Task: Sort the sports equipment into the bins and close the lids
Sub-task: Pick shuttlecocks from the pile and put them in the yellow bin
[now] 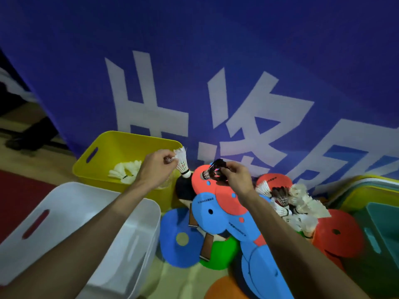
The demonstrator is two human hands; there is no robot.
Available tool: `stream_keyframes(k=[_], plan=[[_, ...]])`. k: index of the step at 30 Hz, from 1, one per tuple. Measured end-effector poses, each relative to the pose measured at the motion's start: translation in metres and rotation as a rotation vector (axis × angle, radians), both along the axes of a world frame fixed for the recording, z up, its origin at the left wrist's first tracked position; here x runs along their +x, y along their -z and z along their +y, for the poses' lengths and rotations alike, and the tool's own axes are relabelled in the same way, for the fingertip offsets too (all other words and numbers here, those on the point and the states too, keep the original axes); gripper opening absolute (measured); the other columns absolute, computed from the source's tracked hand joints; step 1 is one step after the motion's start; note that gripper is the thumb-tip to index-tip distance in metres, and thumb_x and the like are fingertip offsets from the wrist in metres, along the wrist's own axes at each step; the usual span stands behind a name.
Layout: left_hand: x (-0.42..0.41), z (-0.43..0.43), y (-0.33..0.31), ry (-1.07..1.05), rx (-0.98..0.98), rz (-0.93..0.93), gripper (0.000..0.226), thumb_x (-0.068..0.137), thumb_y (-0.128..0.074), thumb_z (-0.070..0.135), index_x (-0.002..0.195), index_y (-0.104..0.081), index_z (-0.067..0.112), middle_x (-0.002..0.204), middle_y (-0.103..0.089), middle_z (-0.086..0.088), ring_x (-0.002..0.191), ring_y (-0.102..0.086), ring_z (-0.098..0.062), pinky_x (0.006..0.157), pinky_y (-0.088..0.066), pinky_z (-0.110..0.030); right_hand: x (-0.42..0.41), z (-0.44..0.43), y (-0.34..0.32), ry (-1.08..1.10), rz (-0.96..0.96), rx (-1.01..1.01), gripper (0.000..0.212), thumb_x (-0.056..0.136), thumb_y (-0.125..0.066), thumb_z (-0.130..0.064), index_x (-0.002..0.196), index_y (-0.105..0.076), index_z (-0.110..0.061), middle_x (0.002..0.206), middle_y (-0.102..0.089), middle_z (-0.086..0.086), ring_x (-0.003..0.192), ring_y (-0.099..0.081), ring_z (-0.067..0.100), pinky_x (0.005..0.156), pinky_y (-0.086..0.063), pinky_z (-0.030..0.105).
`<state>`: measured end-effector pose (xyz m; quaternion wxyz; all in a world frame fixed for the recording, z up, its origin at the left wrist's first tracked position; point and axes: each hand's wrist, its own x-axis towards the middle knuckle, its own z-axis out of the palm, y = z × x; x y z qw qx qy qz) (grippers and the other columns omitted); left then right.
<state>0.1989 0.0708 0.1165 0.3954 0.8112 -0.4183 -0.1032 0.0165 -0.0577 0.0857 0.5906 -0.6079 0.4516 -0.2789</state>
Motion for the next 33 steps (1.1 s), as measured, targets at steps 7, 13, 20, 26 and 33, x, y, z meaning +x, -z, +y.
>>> stream_keyframes(k=[7, 13, 20, 26, 33], plan=[[0.065, 0.021, 0.01, -0.145, -0.011, 0.034, 0.019, 0.086, -0.064, 0.019, 0.101, -0.07, 0.007, 0.097, -0.071, -0.01, 0.085, -0.06, -0.019, 0.073, -0.043, -0.025, 0.071, 0.007, -0.009, -0.047, -0.098, 0.138, 0.014, 0.094, -0.049, 0.001, 0.097, -0.063, 0.0, 0.089, -0.064, 0.016, 0.081, -0.063, 0.024, 0.056, -0.058, 0.024], [0.098, 0.033, 0.028, -0.221, 0.007, 0.084, 0.022, 0.089, -0.063, 0.021, 0.105, -0.068, 0.007, 0.098, -0.069, -0.01, 0.084, -0.058, -0.015, 0.073, -0.042, -0.024, 0.13, 0.014, 0.003, -0.162, -0.064, 0.22, 0.009, 0.095, -0.052, -0.003, 0.096, -0.061, -0.003, 0.087, -0.063, 0.013, 0.074, -0.063, 0.018, 0.053, -0.055, 0.021], [0.11, 0.034, 0.046, -0.198, -0.016, 0.158, 0.023, 0.093, -0.057, 0.021, 0.113, -0.066, 0.018, 0.111, -0.067, 0.001, 0.094, -0.059, -0.011, 0.075, -0.048, -0.026, 0.154, 0.021, 0.024, -0.203, 0.014, 0.265, 0.007, 0.093, -0.057, -0.006, 0.091, -0.06, -0.012, 0.092, -0.062, 0.011, 0.084, -0.062, 0.02, 0.076, -0.057, 0.033], [0.096, 0.024, 0.048, -0.135, -0.011, 0.146, 0.018, 0.093, -0.056, 0.019, 0.107, -0.067, 0.019, 0.114, -0.064, 0.0, 0.095, -0.057, -0.009, 0.071, -0.042, -0.015, 0.143, 0.019, 0.023, -0.223, 0.035, 0.245, 0.009, 0.095, -0.054, -0.006, 0.1, -0.06, -0.009, 0.09, -0.061, 0.007, 0.079, -0.062, 0.018, 0.076, -0.057, 0.031], [0.049, -0.012, 0.028, 0.021, -0.065, 0.142, 0.014, 0.092, -0.057, 0.018, 0.099, -0.068, 0.021, 0.106, -0.065, 0.002, 0.094, -0.06, -0.01, 0.073, -0.04, -0.008, 0.091, -0.006, 0.01, -0.166, 0.053, 0.133, 0.014, 0.093, -0.053, -0.005, 0.103, -0.063, -0.003, 0.083, -0.062, 0.004, 0.067, -0.058, 0.014, 0.06, -0.053, 0.023]])
